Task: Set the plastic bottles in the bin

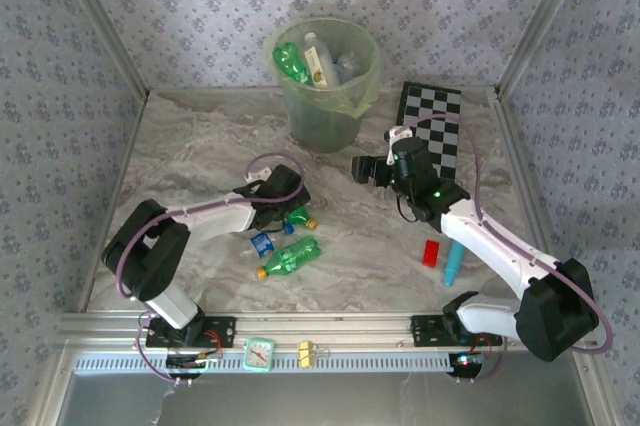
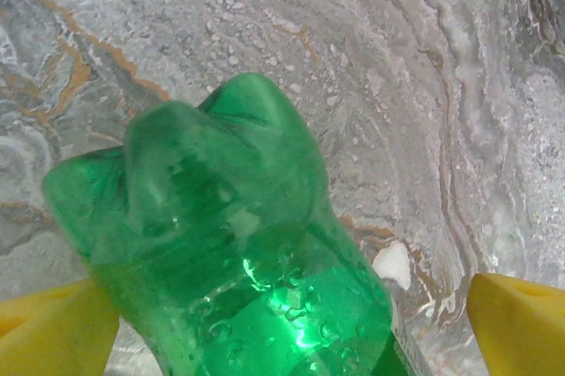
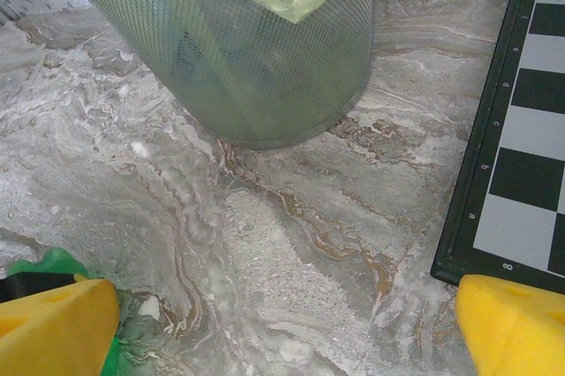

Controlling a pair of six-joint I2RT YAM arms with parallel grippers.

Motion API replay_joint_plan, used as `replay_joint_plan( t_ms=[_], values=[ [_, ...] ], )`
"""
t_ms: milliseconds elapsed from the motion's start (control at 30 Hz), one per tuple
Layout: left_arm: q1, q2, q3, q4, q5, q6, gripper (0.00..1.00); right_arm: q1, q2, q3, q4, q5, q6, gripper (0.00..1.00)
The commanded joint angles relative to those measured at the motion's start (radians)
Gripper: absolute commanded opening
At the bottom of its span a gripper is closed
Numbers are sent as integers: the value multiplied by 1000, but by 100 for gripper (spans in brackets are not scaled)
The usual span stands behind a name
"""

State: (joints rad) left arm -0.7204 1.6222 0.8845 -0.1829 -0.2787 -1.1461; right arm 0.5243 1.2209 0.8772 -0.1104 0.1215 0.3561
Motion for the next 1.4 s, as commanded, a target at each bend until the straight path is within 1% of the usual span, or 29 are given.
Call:
replay_joint_plan(
  t_ms=[0,167,367,433,633,733,833,967,1067,1233,1367],
  values=[
    [-7,33,39,0,-29,-18,100,5,-24,-17,10,30,17,100],
    [-6,64,42,15,-29,-43,94,5,-24,-20,12,36,16,100],
    [-4,79,42,28,-58,-65,79,3,-25,-18,13,40,17,100],
    [0,80,44,30,-66,-68,76,3,-24,-17,12,40,17,100],
    [18,84,44,41,-67,-73,69,3,-24,-6,0,43,14,100],
    [37,75,37,50,-69,-74,63,3,-26,-4,-4,44,12,100],
    [62,49,16,80,-73,-65,58,3,-27,-2,-6,46,11,100],
    [96,-12,-10,106,-93,-28,55,2,-27,-3,-4,48,14,100],
    [118,-76,-23,109,-132,23,53,2,-25,-5,1,47,16,100],
    [171,-223,-69,131,-189,114,51,1,-25,-12,8,46,18,100],
    [213,-357,-96,181,-203,233,51,1,-22,-17,23,41,23,100]
  ],
)
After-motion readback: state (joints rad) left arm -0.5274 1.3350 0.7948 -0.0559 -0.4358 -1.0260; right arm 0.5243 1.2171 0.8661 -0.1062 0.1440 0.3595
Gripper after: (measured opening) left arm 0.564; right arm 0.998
